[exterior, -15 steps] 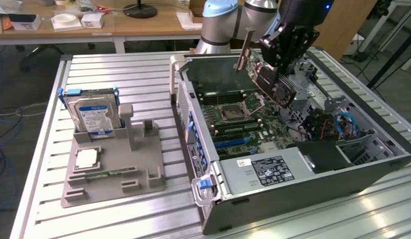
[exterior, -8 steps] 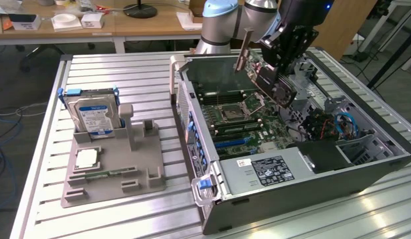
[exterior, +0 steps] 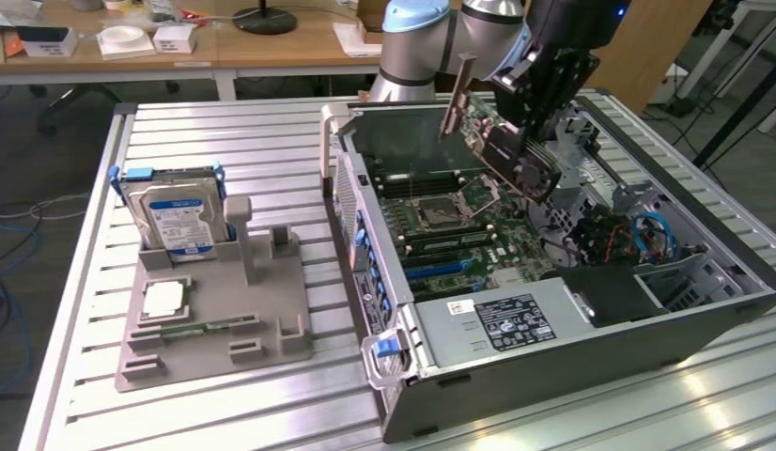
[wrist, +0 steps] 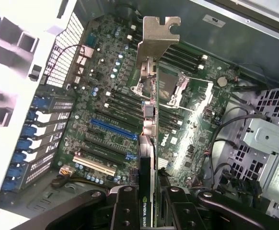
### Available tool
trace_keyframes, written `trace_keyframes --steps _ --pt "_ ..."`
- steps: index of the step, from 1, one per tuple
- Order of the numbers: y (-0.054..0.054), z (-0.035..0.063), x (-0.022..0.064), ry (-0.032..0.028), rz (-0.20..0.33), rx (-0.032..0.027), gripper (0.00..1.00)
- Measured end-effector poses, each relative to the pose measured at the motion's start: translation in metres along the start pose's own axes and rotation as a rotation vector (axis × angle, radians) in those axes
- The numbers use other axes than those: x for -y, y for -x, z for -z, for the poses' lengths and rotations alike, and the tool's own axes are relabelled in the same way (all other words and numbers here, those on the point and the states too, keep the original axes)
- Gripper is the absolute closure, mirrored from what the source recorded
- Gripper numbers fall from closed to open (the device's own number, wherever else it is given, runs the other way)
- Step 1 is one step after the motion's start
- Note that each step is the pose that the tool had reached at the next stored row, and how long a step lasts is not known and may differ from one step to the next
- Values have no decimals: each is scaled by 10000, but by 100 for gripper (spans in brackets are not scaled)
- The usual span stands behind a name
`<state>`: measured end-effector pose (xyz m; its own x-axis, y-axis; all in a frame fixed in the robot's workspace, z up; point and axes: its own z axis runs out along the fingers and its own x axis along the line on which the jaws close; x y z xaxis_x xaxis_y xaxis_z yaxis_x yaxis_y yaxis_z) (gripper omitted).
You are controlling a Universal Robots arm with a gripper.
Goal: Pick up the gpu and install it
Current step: 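Insert the gpu into the slot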
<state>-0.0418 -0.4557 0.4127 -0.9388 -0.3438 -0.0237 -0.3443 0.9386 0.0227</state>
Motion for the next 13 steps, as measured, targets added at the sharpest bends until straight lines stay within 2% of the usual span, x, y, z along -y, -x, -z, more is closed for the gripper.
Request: trace_keyframes --steps 13 --pt "0 0 0 16 704 -16 74"
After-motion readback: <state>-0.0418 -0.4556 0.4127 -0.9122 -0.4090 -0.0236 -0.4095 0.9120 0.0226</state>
